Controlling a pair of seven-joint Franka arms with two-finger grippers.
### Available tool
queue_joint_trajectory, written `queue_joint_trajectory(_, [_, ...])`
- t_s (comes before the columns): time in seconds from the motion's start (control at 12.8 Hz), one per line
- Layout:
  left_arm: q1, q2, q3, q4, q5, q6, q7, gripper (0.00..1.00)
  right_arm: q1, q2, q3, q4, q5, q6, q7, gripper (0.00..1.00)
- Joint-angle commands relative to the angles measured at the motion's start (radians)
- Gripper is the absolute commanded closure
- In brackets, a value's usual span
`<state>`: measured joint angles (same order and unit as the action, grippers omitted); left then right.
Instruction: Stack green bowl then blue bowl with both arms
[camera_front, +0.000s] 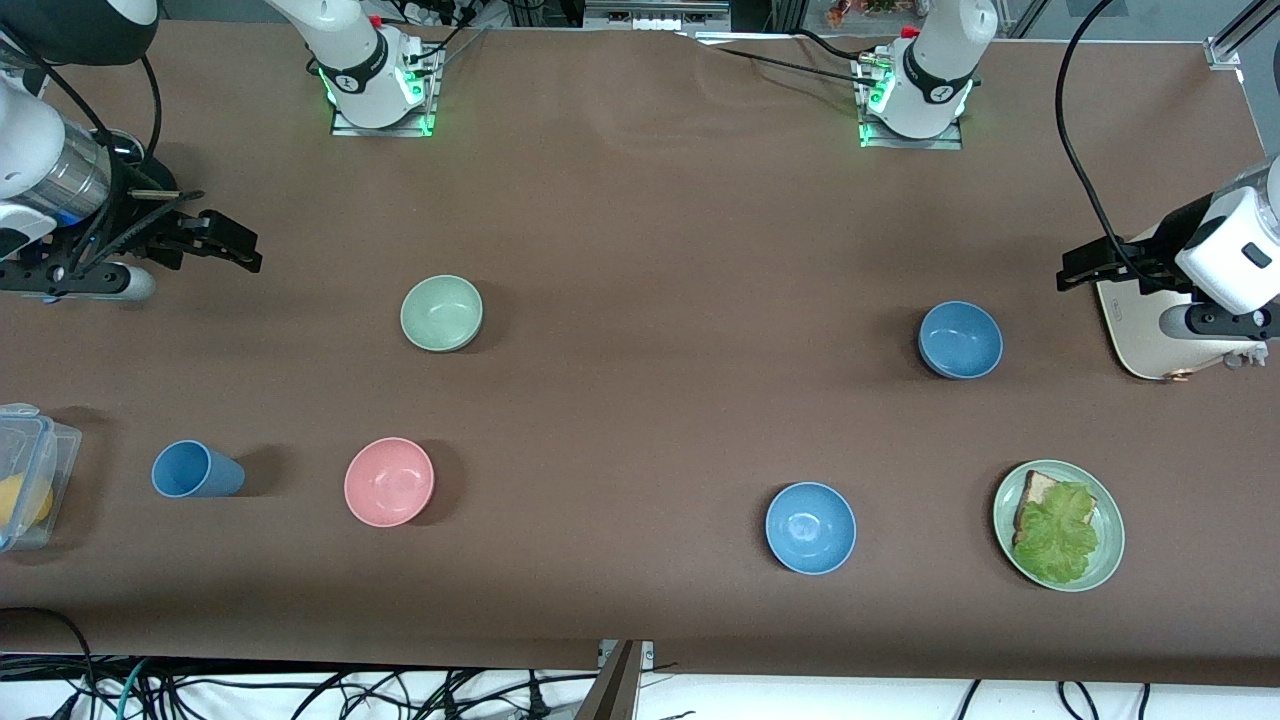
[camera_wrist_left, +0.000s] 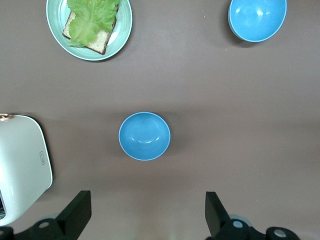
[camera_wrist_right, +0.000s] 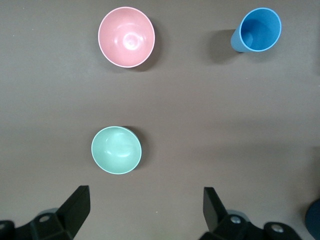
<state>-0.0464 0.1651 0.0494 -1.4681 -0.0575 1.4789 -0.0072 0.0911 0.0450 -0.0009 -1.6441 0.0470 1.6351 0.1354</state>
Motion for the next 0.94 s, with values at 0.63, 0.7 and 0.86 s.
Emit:
queue_joint_trajectory(0.63, [-0.006, 0.004, 0.004, 0.012, 0.010, -0.005, 0.020, 0.00, -0.018, -0.007, -0.002, 0.009, -0.035, -0.032, -0.019, 0.00])
queue_joint_trajectory(0.7, [-0.006, 0.004, 0.004, 0.012, 0.010, -0.005, 0.020, 0.00, -0.018, -0.007, -0.001, 0.009, -0.035, -0.031, -0.019, 0.00])
queue_joint_trajectory(0.86, [-0.006, 0.004, 0.004, 0.012, 0.010, -0.005, 0.021, 0.00, -0.018, -0.007, -0.001, 0.010, -0.035, -0.029, -0.020, 0.00])
